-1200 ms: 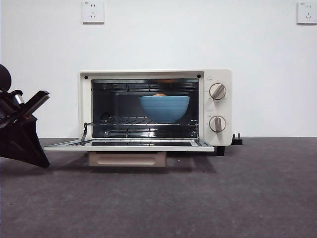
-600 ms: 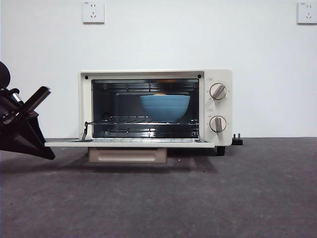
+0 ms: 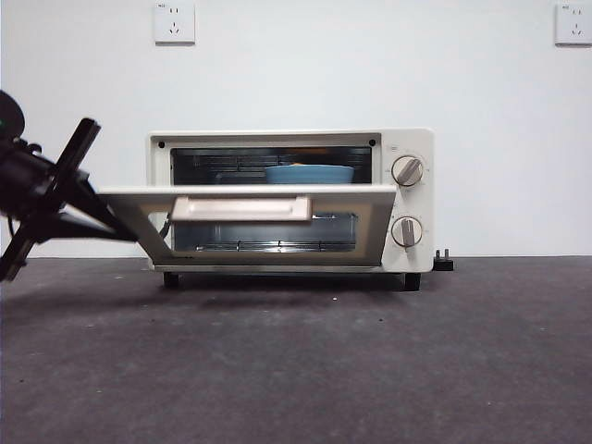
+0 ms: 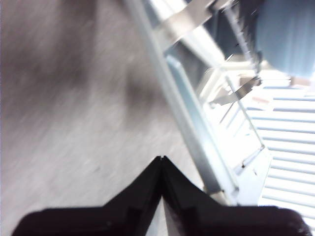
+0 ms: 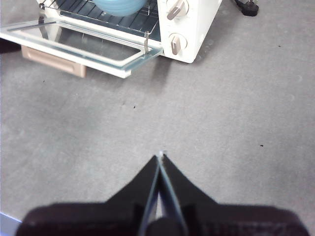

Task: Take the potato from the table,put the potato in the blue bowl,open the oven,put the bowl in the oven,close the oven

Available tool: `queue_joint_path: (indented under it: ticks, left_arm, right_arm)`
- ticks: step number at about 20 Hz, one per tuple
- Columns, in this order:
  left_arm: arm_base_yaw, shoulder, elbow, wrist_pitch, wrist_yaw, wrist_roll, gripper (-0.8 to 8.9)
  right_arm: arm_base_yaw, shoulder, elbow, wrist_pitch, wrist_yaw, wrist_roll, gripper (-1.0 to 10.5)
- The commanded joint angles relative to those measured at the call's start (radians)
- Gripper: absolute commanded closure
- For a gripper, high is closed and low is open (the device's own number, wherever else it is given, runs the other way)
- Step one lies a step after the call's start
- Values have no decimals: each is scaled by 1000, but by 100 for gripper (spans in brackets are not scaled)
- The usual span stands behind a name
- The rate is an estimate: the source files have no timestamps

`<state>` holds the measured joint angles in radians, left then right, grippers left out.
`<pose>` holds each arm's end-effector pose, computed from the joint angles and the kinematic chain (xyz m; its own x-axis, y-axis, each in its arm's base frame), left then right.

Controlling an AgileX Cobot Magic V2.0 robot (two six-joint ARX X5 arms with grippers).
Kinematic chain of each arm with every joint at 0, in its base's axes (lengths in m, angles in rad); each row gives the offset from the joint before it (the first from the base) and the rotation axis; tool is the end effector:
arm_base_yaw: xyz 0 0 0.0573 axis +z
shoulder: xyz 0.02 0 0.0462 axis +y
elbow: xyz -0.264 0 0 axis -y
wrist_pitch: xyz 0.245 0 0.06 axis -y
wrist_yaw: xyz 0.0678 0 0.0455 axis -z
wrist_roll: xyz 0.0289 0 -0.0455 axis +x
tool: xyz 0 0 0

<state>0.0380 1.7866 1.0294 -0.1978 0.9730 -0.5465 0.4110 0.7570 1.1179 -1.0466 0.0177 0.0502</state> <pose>0.3450 -0.0108 0.1681 0.3563 -0.8136 -0.4594 -0.0346 0.4799 -0.8767 0.1019 0.0439 0.3662 0.7165 0.2930 -0.6331 -0.3573 0.9336 0.0276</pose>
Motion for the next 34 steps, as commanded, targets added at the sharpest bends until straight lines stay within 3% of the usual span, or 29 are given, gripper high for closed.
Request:
queue_joint_path:
  ticks: [1, 5, 12, 20, 22, 24, 27, 29, 31, 34]
  left_arm:
    - [-9, -1, 68, 19, 23, -39, 821]
    - [-10, -1, 188, 11, 20, -58, 821]
    - [-13, -1, 292, 17, -77, -75, 821]
    - [-13, -13, 305, -54, -26, -58, 821]
    - [-19, -50, 305, -151, -29, 27, 821]
    - [-22, -109, 305, -293, -64, 180, 821]
    - [-43, -232, 305, -508, -264, 415, 821]
    - [-65, -322, 305, -603, -386, 529, 821]
    - [-94, -418, 305, -654, -462, 581, 820]
    - [-143, -568, 305, -694, -578, 591, 820]
  right_arm:
    - [-2, -1, -10, 6, -3, 19, 955]
    - [-1, -1, -10, 6, -3, 29, 955]
    - [-1, 0, -10, 7, -3, 42, 955]
    - [-1, 13, -10, -11, 43, 44, 948]
    - [-1, 20, -10, -40, 64, 44, 948]
    - [-1, 25, -10, -70, 69, 44, 947]
    - [-1, 26, -10, -76, 69, 43, 947]
    - [-1, 26, -10, -77, 69, 43, 948]
    - [-1, 26, -10, -79, 68, 30, 948]
    - [0, 26, -10, -77, 54, -30, 948]
